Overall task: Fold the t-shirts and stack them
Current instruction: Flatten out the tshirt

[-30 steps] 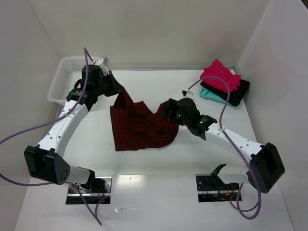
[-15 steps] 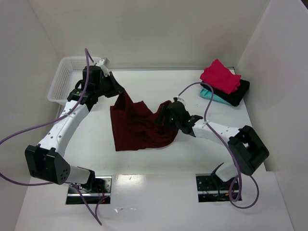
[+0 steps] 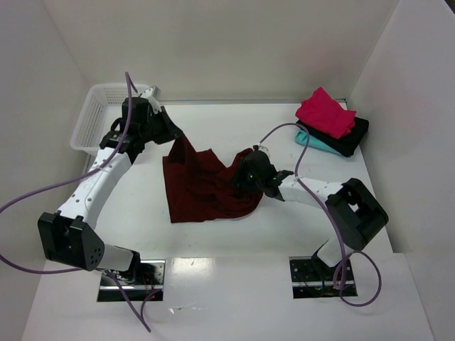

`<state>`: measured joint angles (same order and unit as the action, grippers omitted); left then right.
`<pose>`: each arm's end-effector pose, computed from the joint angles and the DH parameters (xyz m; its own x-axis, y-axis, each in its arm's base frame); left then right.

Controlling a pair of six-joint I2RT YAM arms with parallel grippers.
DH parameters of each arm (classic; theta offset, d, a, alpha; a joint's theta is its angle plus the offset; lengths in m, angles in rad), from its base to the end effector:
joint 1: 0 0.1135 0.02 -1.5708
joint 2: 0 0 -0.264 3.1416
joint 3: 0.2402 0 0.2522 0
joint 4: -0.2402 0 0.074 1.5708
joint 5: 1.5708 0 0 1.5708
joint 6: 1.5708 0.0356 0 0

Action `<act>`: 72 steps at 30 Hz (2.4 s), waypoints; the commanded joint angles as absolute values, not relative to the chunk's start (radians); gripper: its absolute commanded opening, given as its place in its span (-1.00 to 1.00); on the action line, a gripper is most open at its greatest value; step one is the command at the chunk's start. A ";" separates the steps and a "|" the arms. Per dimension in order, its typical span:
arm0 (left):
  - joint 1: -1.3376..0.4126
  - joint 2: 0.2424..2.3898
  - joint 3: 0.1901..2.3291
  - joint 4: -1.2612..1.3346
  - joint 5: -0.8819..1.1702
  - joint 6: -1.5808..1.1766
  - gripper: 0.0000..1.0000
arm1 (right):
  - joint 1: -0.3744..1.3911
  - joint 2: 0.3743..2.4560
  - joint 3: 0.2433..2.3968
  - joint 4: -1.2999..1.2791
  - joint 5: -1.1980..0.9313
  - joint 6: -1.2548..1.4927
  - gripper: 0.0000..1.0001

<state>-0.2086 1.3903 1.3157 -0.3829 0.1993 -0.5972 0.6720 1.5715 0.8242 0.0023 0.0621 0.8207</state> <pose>0.3107 -0.0730 0.3667 -0.5692 -0.4429 -0.6927 0.0686 0.8140 -0.5768 0.2527 0.1982 0.1808 -0.7902 0.3045 -0.5319 -0.0111 0.8606 0.5091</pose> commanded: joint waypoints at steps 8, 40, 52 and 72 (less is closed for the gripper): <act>-0.193 1.391 1.307 -0.341 0.219 -0.568 -1.00 | 0.683 1.643 0.870 0.054 0.067 0.821 -0.20; -0.146 1.319 1.468 -0.439 0.187 -0.524 -1.00 | 0.612 1.502 1.263 -0.132 0.304 0.598 -1.00; -0.146 1.141 1.756 -0.552 0.081 -0.491 -1.00 | 0.571 1.176 1.499 -0.239 0.397 0.480 -1.00; -0.146 0.875 1.919 -0.655 -0.211 -0.551 -1.00 | 0.571 0.759 1.506 -0.532 0.536 0.475 -1.00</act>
